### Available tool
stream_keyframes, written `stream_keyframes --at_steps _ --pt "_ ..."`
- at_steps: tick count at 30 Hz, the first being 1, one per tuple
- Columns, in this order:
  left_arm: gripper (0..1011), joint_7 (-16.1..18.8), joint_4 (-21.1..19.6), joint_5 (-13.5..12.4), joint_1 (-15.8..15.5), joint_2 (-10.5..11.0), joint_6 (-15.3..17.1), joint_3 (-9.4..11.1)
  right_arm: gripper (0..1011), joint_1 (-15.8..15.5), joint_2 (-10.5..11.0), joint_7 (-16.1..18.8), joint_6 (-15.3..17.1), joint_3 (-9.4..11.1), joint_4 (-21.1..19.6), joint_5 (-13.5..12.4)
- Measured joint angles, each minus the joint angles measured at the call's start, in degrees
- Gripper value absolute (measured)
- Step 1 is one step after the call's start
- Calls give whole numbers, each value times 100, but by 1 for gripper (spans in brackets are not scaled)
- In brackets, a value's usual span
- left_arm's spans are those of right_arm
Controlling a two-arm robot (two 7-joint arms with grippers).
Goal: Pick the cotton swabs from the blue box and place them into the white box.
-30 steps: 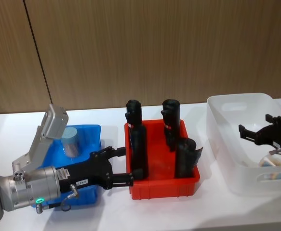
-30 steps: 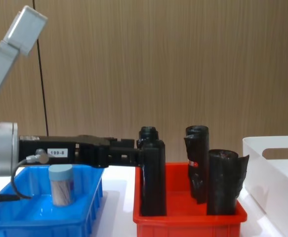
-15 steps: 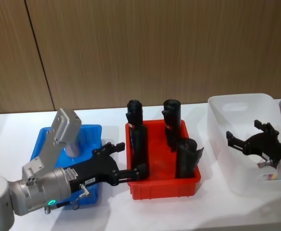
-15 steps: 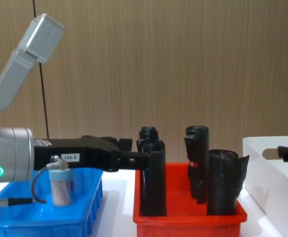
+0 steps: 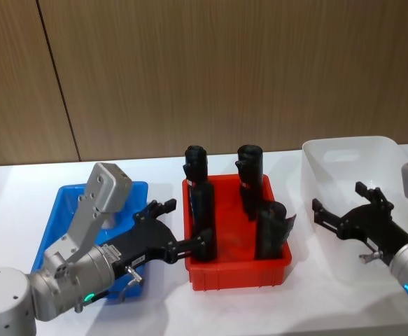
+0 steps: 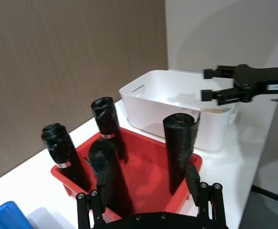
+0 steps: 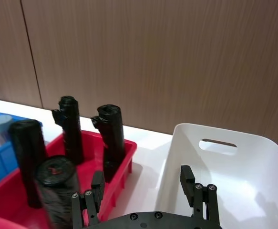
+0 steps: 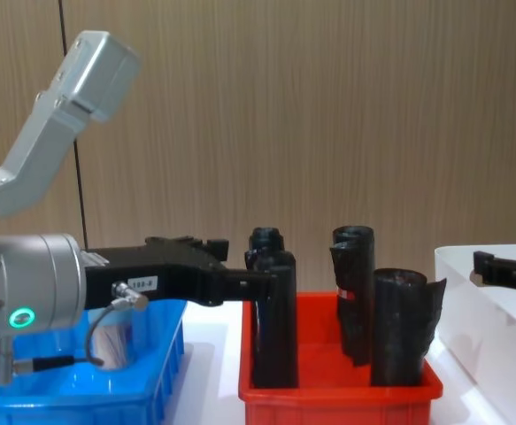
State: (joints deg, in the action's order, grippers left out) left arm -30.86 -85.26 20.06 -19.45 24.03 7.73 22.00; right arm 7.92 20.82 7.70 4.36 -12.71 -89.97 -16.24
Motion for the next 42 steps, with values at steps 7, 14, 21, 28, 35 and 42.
stream_keyframes --at_steps 7,14,21,28,35,42 --pt "1004 517 -134 -147 98 -37 -114 72 1002 -381 -67 -168 -107 -8 -488 -11" --pt "1004 1042 -271 -296 204 -75 -239 142 1002 -715 -123 -318 -202 -16 -919 -18" --pt "1004 1544 -403 -437 301 -110 -353 208 1002 -863 -149 -384 -240 -21 -1109 -22" --pt "1004 2113 -551 -600 414 -152 -488 285 1002 -876 -150 -390 -243 -23 -1124 -23" --pt "1004 2614 -685 -741 509 -188 -598 353 1002 -876 -148 -390 -243 -23 -1126 -23" --pt "1004 2950 -776 -839 577 -211 -680 397 1002 -876 -148 -390 -243 -23 -1126 -23"
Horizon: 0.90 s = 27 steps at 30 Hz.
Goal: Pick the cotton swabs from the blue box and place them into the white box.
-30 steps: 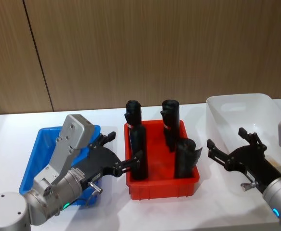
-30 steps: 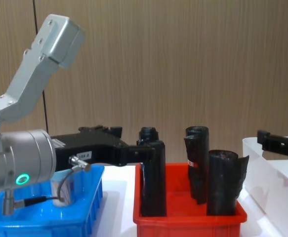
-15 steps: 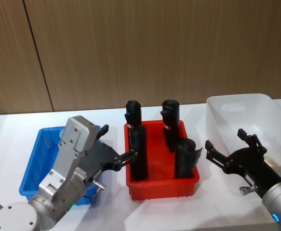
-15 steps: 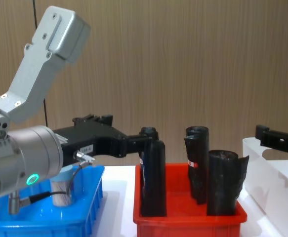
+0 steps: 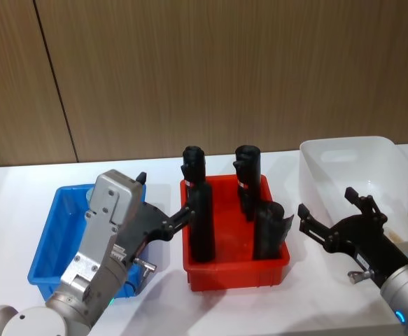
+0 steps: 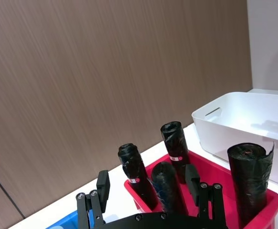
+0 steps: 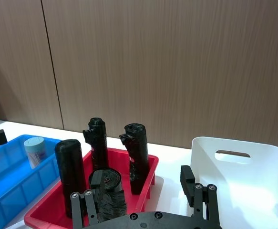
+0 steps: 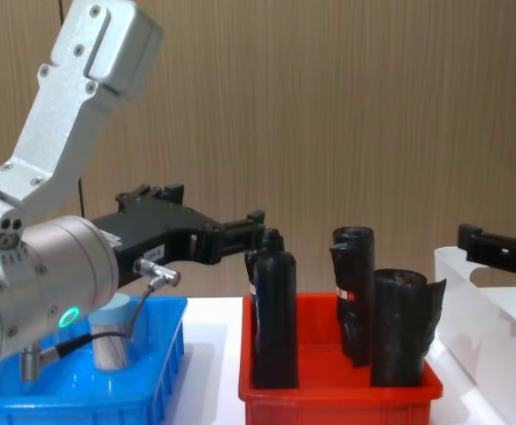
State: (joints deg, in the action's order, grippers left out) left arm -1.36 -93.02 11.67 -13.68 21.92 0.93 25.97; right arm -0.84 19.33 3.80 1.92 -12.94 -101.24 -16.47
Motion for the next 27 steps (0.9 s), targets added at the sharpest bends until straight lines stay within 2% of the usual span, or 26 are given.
stream_keyframes --at_steps 18,27 --pt "1004 74 -19 -21 12 -2 -18 9 1002 4 0 37 22 7 8 -13" --pt "1004 74 -18 -19 9 -2 -17 5 1002 78 22 358 277 23 97 -127"
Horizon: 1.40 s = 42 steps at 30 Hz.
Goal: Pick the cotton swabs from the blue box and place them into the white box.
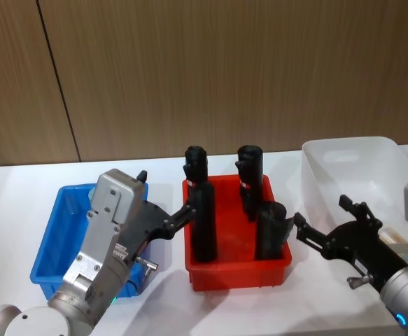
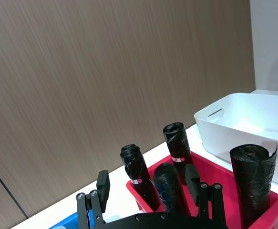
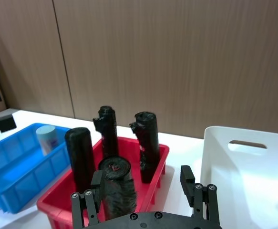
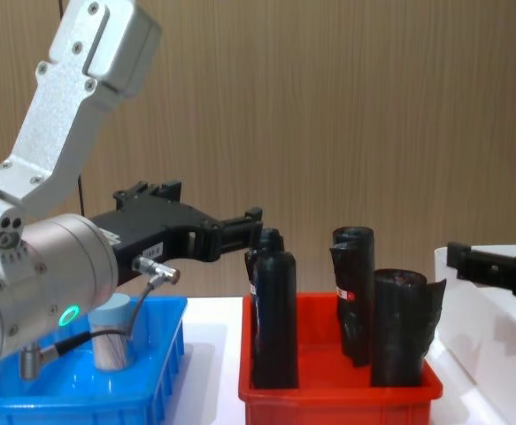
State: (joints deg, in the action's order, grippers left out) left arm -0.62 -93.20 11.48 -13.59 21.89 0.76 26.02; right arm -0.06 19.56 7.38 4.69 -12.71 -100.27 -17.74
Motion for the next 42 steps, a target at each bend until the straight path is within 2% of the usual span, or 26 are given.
stream_keyframes --at_steps 10,22,42 --pt "1004 0 2 0 0 0 4 0 1002 182 -29 442 249 -20 232 -19" --pt "1004 0 3 1 0 0 4 0 1002 623 -215 974 409 -117 745 187" --pt "1004 0 3 0 0 0 3 0 1002 1314 -519 1384 387 -221 1726 506"
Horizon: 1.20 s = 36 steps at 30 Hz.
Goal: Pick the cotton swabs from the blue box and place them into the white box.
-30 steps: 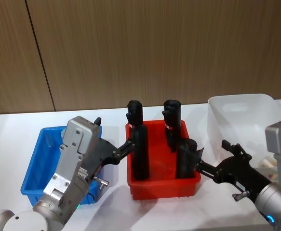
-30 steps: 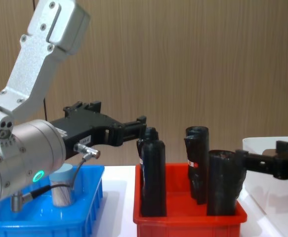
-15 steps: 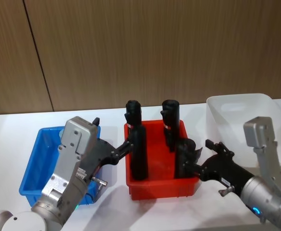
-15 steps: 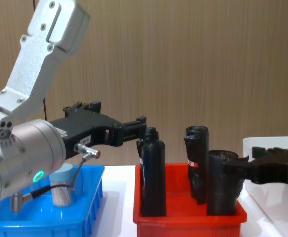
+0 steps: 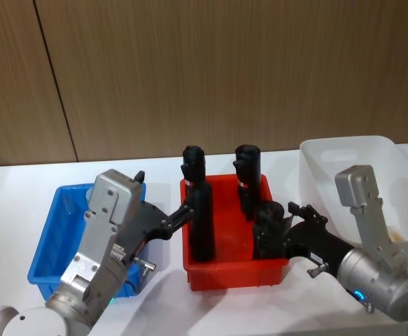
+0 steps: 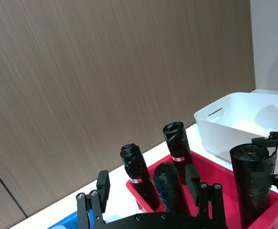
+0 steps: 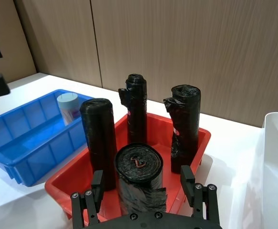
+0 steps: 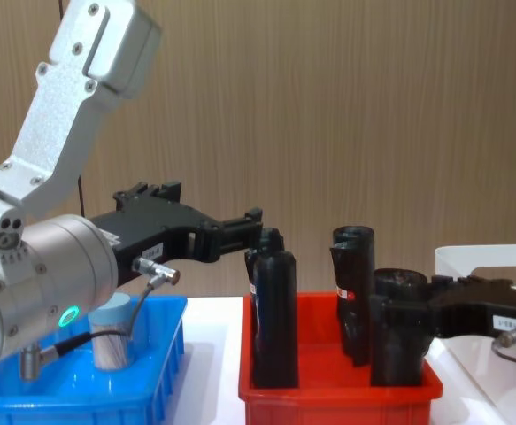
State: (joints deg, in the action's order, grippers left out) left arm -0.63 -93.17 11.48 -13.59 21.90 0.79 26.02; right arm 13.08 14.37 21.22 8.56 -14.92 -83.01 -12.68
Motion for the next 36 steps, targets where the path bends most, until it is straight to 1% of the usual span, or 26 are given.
stream_keyframes --at_steps 5,9,10,12,13,14,17,19,20,21,22,27,36 --pt "1004 0 0 0 0 0 0 0 1002 136 -52 53 -19 -6 223 31" --pt "1004 0 0 0 0 0 0 0 945 209 -81 89 -34 -8 347 35" --pt "1004 0 0 0 0 0 0 0 907 221 -85 94 -39 -8 367 35" --pt "1004 0 0 0 0 0 0 0 864 257 -96 111 -56 -10 423 36" --pt "1004 0 0 0 0 0 0 0 814 278 -104 123 -64 -11 453 36" --pt "1004 0 0 0 0 0 0 0 814 278 -104 123 -64 -11 453 36" --pt "1004 0 0 0 0 0 0 0 703 314 -116 139 -82 -13 506 36" --pt "1004 0 0 0 0 0 0 0 662 325 -119 147 -92 -14 520 36" --pt "1004 0 0 0 0 0 0 0 600 332 -121 154 -101 -15 530 33" --pt "1004 0 0 0 0 0 0 0 600 332 -121 154 -101 -15 530 33" --pt "1004 0 0 0 0 0 0 0 565 337 -123 160 -108 -16 540 29" --pt "1004 0 0 0 0 0 0 0 533 346 -128 165 -136 -18 545 -12" --pt "1004 0 -1 0 0 0 0 0 533 322 -122 132 -202 -16 380 -115"
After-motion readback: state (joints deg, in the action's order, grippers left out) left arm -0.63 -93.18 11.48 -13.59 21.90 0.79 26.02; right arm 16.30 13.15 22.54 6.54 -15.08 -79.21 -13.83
